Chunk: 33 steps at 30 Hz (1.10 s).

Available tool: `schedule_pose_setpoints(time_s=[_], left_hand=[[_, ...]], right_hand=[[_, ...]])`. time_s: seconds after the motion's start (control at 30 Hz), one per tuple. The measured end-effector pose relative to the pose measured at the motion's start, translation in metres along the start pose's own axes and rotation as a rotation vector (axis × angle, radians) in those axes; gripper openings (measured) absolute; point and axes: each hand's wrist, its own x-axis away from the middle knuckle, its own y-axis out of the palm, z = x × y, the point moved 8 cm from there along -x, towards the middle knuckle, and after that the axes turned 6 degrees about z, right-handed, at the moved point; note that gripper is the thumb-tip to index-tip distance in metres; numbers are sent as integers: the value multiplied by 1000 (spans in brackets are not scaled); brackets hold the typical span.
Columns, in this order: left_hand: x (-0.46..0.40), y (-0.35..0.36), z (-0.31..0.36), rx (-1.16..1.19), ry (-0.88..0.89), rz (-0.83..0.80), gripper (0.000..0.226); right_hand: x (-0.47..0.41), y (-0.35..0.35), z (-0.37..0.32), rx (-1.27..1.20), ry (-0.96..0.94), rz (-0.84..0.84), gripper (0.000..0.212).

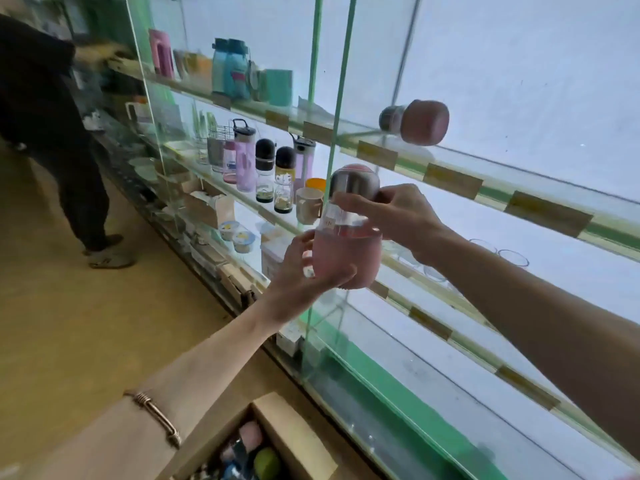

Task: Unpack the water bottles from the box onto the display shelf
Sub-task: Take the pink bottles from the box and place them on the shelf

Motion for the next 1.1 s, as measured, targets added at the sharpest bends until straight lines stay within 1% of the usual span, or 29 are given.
schedule_pose_setpoints(time_s=[0.07, 0.17, 0.27, 0.4, 0.5, 0.57, 0.67, 0.7, 0.73, 0.8, 0.83, 0.93, 1.03, 1.07, 1.1], left_hand=[[-14, 6, 18, 8, 28, -6, 88], [-37, 16, 45, 19, 73, -6, 84], [-64, 29, 71, 9, 128, -3, 78], [-99, 51, 99, 3, 175, -7, 78], [-126, 64, 120, -22, 224, 2, 76], [-144, 74, 133, -64, 250, -1, 67], [-172, 92, 146, -164, 295, 1, 41], [-181, 97, 148, -198, 307, 7, 39], [-189, 102, 148, -232, 325, 10, 45], [-204, 112, 145, -260, 346, 20, 73], [-211, 114, 141, -254, 340, 29, 80], [-226, 113, 132, -245, 319, 70, 84], [-241, 102, 120, -294, 295, 118, 91], [-246, 98, 114, -302, 275, 131, 88], [-250, 93, 110, -311, 257, 143, 79]], right_hand=[[-9, -17, -10, 50, -36, 25, 52], [-27, -44, -26, 35, -76, 52, 45], [-48, -74, -38, 65, -107, 93, 53], [-79, -112, -46, 101, -114, 154, 58], [-101, -141, -47, 82, -104, 201, 70], [-114, -158, -50, 101, -116, 231, 68], [-137, -179, -52, 164, -129, 259, 65], [-146, -184, -52, 190, -128, 257, 66], [-154, -187, -51, 216, -127, 252, 67], [-170, -189, -48, 265, -126, 233, 66], [-177, -188, -46, 280, -127, 225, 65], [-200, -181, -37, 298, -122, 201, 63], [-224, -167, -29, 320, -117, 169, 59], [-232, -160, -27, 330, -120, 156, 58], [-239, -152, -26, 343, -125, 143, 57]])
